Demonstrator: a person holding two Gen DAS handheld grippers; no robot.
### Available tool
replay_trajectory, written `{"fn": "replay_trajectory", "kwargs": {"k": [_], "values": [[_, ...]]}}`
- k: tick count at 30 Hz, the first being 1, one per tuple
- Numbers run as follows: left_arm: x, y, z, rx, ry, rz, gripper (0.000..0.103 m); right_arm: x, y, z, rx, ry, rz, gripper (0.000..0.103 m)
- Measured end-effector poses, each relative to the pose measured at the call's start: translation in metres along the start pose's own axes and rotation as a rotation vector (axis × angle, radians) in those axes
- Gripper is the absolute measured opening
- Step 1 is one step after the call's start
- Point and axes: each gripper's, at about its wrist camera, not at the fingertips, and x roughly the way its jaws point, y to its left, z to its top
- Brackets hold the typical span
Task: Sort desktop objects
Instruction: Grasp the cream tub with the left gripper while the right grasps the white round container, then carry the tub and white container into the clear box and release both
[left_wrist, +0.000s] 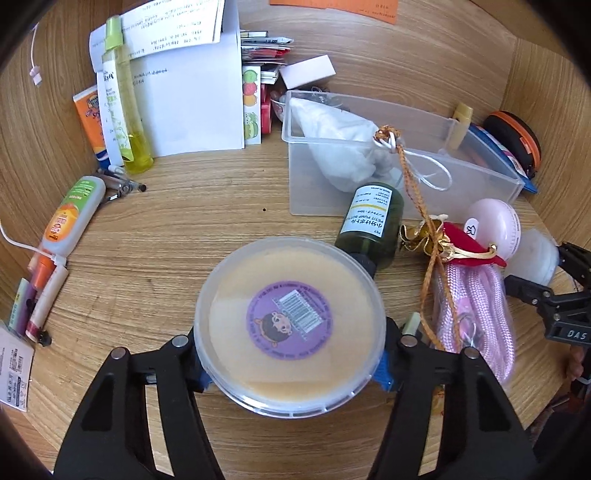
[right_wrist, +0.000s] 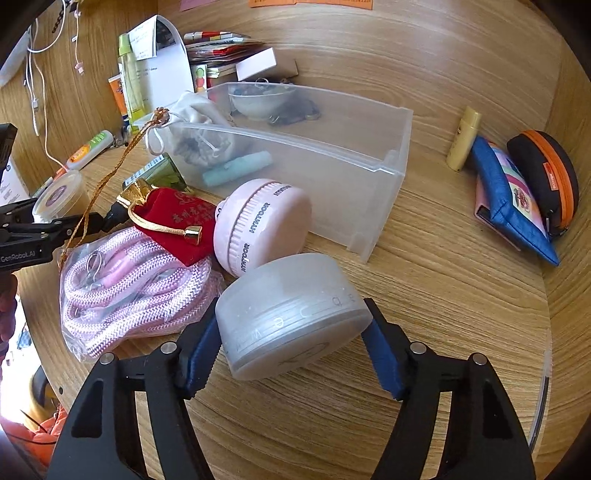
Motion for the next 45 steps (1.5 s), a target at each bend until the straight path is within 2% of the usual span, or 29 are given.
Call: {"fn": "replay_trajectory", "kwargs": {"k": [8, 13, 26, 35, 45], "values": [[-0.005, 0.005, -0.003, -0.036, 0.002, 0.004, 0.062, -0.014, -0.008, -0.003, 0.052, -0.031, 0.014, 0.068], [-0.018, 0.004, 0.000, -0.052, -0.026, -0.012, 0.059, -0.025, -0.012, 0.001, 0.068, -0.052, 0.017, 0.068], [-0.037, 0.004, 0.013, -0.053, -0.076, -0.020, 0.059, -0.052, -0.017, 0.018, 0.067, -0.117, 0.023, 0.068], [-0.061, 0.000, 0.033, -0.007, -0.119, -0.039, 0.059, -0.066, -0.023, 0.037, 0.054, -0.159, 0.003, 0.068], [-0.075, -0.001, 0.074, 0.038, -0.173, -0.052, 0.059, -0.077, -0.027, 0.064, 0.041, -0.199, -0.007, 0.068]]}}
